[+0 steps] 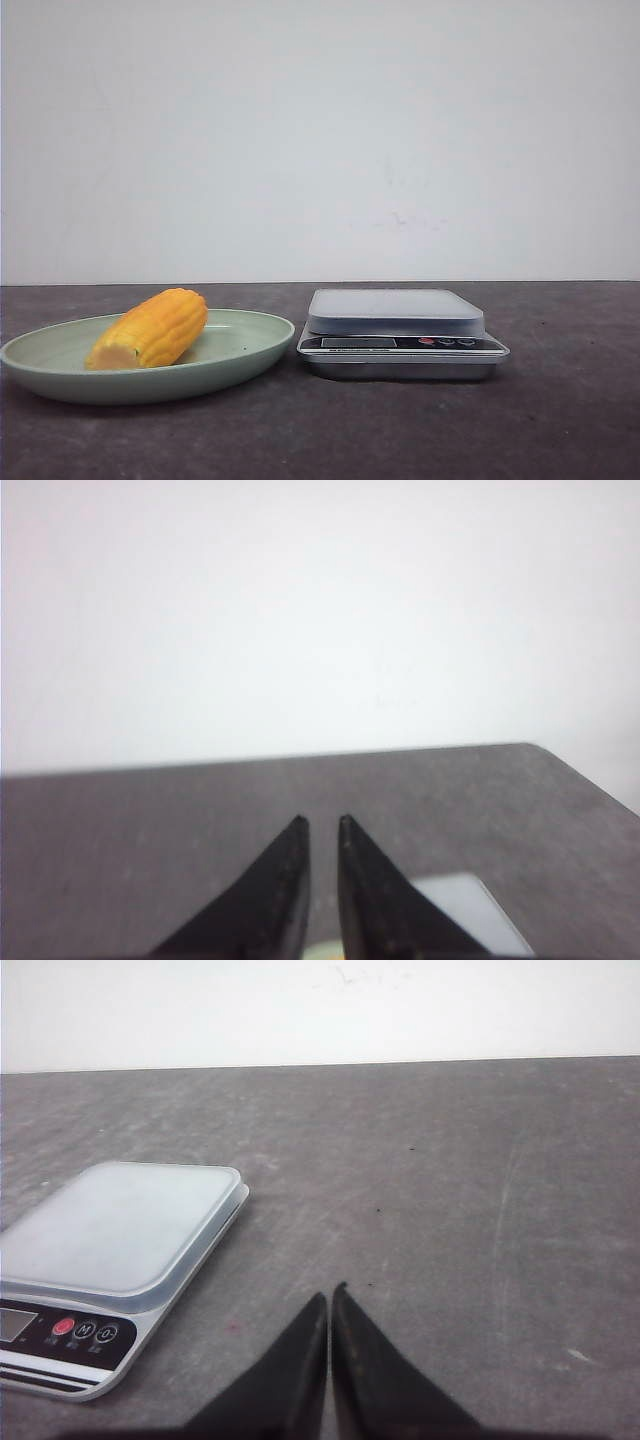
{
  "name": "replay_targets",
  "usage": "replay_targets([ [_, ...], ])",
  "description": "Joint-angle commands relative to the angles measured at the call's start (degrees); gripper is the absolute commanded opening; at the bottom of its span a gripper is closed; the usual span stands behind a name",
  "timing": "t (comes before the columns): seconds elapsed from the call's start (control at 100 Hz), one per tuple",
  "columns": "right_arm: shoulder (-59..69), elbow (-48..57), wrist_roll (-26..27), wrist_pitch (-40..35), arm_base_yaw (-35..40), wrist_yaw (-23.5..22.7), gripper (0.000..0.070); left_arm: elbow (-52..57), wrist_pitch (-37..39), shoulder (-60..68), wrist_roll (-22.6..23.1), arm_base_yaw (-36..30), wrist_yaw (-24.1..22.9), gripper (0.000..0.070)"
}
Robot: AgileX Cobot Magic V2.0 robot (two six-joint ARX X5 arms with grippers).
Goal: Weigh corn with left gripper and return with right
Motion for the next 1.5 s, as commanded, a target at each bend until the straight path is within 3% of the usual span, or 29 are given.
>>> replay_targets([
  [0.0,-0.1,-0.1,0.4,0.1,-0.1,-0.1,0.0000,-8.6,9.7,-1.5,3.4,2.7,2.1,0.0016],
  [0.09,-0.1,-0.1,0.4,0.1,-0.1,-0.1,0.0000,-18.3,15.3,-4.2,3.4,5.4,2.3,0.0016],
  [0.31,-0.1,-0.1,0.4,0.1,-0.1,-0.1,0.0000,-34.0,15.7,-10.1,4.6,8.0,1.3,0.0016],
  [0.46,-0.1,-0.1,0.4,0.1,-0.1,-0.1,0.0000,-47.9,35.4,-16.1,4.7,13.2,-0.3,0.0016],
  [0.54,-0.1,-0.1,0.4,0.1,-0.1,-0.2,0.0000,-54.8,44.9,-19.6,1.8,16.7,-0.6,0.0016],
  [0.61,-0.1,-0.1,0.4,0.1,-0.1,-0.1,0.0000,-59.3,48.3,-22.3,-1.3,19.5,-1.4,0.0016],
  [0.83,-0.1,-0.1,0.4,0.1,-0.1,-0.1,0.0000,-66.4,44.1,-27.0,-3.9,24.4,-2.0,0.0016],
  [1.25,-0.1,-0.1,0.4,0.1,-0.1,-0.1,0.0000,-71.3,36.6,-27.6,-4.8,24.7,-1.3,0.0016],
  [1.49,-0.1,-0.1,0.4,0.1,-0.1,-0.1,0.0000,-71.3,34.9,-27.6,-2.0,25.3,4.6,0.0016],
])
